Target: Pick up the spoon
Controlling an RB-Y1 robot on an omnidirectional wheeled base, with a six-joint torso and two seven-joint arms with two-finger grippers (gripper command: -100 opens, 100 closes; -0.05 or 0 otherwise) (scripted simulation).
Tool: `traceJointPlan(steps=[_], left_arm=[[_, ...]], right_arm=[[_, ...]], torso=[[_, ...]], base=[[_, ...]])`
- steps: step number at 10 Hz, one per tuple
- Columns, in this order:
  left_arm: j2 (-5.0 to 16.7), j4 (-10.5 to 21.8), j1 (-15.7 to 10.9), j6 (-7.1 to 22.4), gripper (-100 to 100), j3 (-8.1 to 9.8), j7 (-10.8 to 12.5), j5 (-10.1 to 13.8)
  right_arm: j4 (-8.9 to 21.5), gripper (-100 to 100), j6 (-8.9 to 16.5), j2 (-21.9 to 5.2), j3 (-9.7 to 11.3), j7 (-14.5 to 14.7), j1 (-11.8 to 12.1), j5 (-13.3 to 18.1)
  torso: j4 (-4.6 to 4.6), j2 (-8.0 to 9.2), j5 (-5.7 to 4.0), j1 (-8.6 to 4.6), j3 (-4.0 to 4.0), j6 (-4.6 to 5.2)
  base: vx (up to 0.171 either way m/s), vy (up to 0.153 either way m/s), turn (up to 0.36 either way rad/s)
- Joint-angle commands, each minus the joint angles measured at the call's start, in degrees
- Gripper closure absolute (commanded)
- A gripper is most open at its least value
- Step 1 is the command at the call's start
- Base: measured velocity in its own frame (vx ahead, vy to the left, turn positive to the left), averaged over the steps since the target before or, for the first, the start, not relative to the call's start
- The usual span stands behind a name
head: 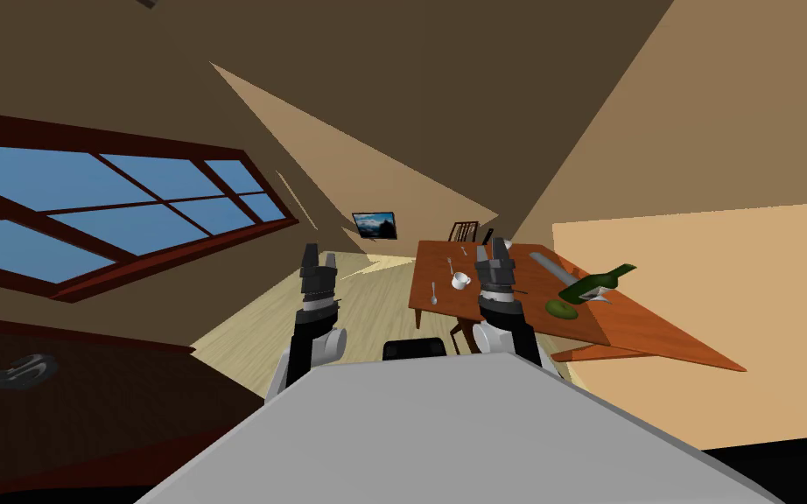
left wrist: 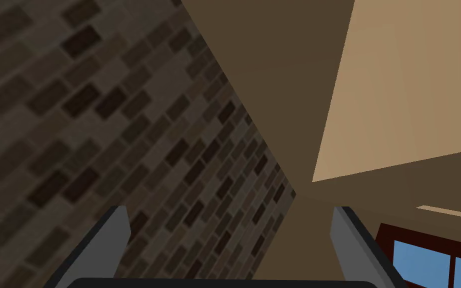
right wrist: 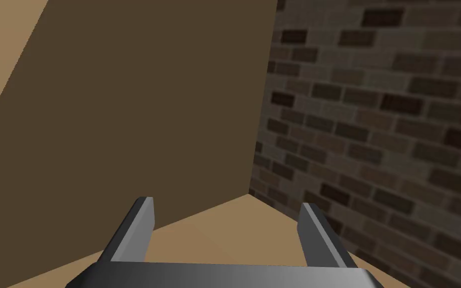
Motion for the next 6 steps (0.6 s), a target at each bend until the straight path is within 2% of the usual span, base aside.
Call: traceJointPlan(steps=[1, 3, 6], left_arm=[[0.00, 0.00, 0.00, 0.00, 0, 0.00, 0.00, 0.00], [0.00, 0.00, 0.00, 0.00, 0, 0.00, 0.00, 0.00], [-0.01, 0.00, 0.00, 0.00, 0, -0.01, 0.00, 0.00]], right_arm=[[0.33, -100, 0.45, -1.70, -0.27, 0.60, 0.21, 0.49], [1.13, -100, 1.48, -4.10, -0.90, 2.00, 0.71, 1.60], [3.29, -100, 3.83, -7.18, -2.36, 5.37, 1.92, 4.15]], torso=[[0.00, 0.00, 0.00, 0.00, 0.00, 0.00], [0.00, 0.00, 0.04, 0.19, 0.00, 0.00], [-0.01, -0.06, 0.10, 0.48, -0.03, -0.01]], base=[[-0.001, 0.025, -0.001], [0.004, 0.072, -0.006], [0.013, 0.126, -0.001]])
